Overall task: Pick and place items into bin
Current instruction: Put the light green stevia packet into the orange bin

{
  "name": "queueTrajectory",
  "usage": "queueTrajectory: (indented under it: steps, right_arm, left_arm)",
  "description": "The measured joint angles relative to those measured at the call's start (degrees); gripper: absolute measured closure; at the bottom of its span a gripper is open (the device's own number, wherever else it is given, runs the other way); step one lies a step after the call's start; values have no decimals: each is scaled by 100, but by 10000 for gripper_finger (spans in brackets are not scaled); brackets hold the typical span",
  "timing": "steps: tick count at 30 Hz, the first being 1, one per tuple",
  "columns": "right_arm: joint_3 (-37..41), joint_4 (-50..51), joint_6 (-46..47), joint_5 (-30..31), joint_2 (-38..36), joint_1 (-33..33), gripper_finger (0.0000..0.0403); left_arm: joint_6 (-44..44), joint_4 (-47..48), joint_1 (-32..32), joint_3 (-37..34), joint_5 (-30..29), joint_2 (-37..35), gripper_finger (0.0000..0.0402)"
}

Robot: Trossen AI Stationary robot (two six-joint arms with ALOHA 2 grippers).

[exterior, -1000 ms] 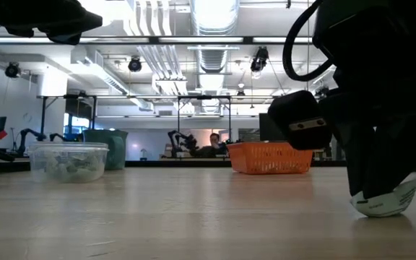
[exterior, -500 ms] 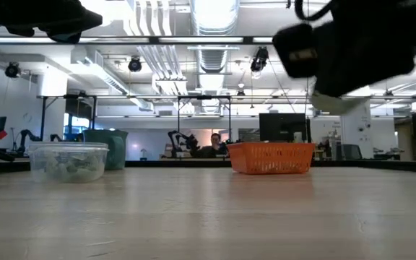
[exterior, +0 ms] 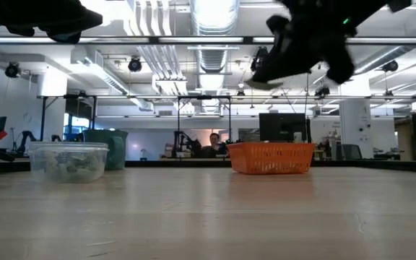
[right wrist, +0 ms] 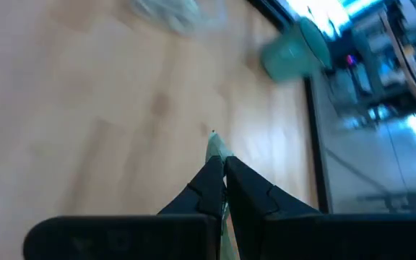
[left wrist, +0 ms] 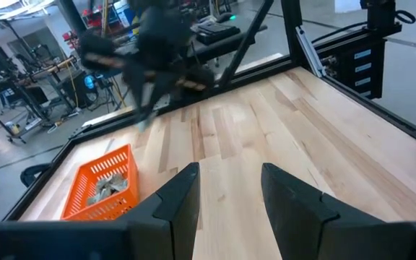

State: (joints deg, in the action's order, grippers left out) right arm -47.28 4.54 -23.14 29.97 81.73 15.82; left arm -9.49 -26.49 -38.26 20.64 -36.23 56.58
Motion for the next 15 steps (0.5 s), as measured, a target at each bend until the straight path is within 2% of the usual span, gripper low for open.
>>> queueTrajectory:
  steps: [3, 10, 15]
  right_arm:
    - [80, 4, -70, -84, 0, -567, 394]
    - [224, -25, -65, -1253, 0, -1838, 394]
    - [253, -28, 429, -1814, 9, -2451, 394]
  left_arm:
    - [0, 8, 0, -6, -4, -2, 269]
    - [0, 1, 0, -15, -4, 0, 269]
    - [1, 1, 0, -10, -2, -2, 269]
